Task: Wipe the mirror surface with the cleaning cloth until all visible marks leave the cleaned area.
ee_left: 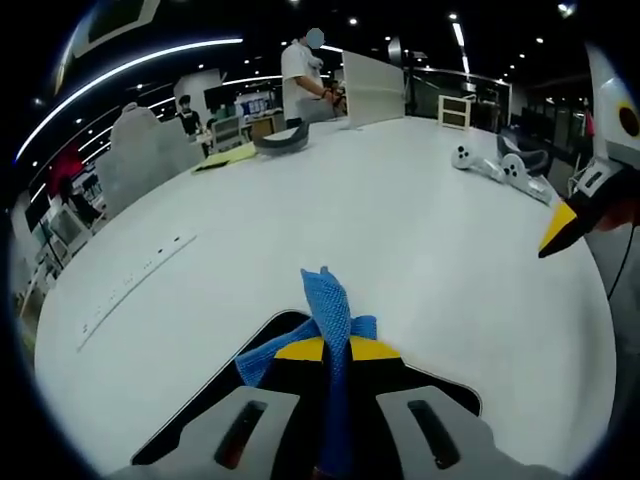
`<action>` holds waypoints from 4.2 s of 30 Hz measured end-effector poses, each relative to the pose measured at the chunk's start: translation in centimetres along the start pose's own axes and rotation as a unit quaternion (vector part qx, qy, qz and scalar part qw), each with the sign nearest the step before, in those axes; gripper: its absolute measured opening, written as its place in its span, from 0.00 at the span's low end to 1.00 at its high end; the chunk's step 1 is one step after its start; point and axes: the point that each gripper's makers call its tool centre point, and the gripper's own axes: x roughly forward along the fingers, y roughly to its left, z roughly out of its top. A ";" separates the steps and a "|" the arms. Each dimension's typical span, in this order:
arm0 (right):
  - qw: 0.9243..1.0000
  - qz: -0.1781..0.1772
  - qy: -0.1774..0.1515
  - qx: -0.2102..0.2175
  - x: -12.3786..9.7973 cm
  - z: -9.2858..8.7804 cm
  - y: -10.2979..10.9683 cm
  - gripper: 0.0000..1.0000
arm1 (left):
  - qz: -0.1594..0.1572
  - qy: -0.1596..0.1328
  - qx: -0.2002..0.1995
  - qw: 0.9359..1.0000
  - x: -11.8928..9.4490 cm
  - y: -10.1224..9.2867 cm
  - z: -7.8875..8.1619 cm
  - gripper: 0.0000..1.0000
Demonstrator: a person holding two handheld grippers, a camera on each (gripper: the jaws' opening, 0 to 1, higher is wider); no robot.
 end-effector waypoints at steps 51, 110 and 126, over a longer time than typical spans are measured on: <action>0.999 -0.010 -0.014 -0.031 -1.5 1.5 0.5 0.91 | -0.013 0.014 -0.005 1.000 -1.3 -1.9 -0.8 0.04; 0.997 -0.006 0.009 -0.081 -1.9 2.8 2.6 0.98 | 0.040 0.030 -0.031 0.998 -6.3 3.5 -5.3 0.04; 0.997 -0.005 0.002 -0.076 -1.7 2.9 2.9 0.96 | 0.059 0.033 -0.053 0.996 -7.7 5.0 -6.5 0.04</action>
